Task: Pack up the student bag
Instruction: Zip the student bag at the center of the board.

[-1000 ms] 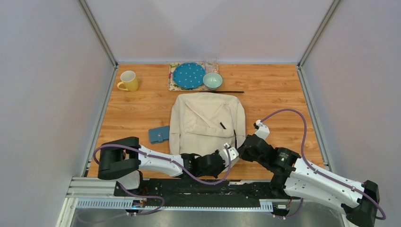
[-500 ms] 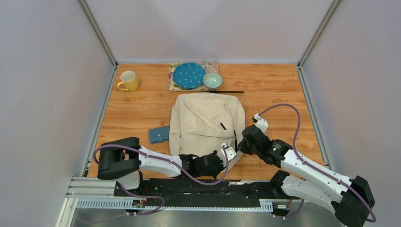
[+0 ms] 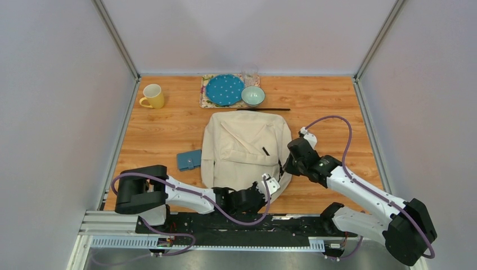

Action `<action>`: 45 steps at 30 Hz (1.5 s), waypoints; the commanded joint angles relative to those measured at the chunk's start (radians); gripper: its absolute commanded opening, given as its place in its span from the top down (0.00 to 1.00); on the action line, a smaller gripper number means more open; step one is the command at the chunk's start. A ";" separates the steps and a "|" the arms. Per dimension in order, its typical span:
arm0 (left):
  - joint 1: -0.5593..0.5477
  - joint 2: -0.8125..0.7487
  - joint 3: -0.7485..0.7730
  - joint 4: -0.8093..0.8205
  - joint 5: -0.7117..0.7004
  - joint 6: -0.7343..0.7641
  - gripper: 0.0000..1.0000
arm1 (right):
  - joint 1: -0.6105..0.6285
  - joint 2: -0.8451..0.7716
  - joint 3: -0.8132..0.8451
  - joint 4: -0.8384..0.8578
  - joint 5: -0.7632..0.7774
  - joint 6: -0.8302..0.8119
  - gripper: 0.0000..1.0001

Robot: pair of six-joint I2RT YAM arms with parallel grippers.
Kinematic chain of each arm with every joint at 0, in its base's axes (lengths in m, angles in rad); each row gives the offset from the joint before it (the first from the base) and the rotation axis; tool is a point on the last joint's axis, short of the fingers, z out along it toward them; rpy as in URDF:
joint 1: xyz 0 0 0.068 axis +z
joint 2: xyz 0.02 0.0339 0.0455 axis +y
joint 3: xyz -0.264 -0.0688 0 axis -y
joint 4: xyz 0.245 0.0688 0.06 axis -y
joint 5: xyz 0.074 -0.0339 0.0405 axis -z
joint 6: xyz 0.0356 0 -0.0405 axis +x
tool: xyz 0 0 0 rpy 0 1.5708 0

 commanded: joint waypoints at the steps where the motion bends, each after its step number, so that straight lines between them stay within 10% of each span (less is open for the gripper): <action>1: -0.069 0.024 -0.032 -0.072 0.113 -0.046 1.00 | -0.025 -0.030 0.050 0.086 0.112 -0.039 1.00; 27: -0.143 -0.017 -0.112 -0.040 0.040 -0.109 1.00 | -0.196 0.024 0.067 0.183 0.060 -0.079 1.00; 36: -0.137 -0.201 0.017 -0.252 -0.180 -0.113 0.15 | -0.196 -0.218 -0.105 0.126 -0.098 -0.044 0.56; 45: 0.177 -0.386 0.081 -0.329 -0.002 -0.203 0.13 | -0.198 -0.407 -0.143 0.056 -0.114 0.033 0.53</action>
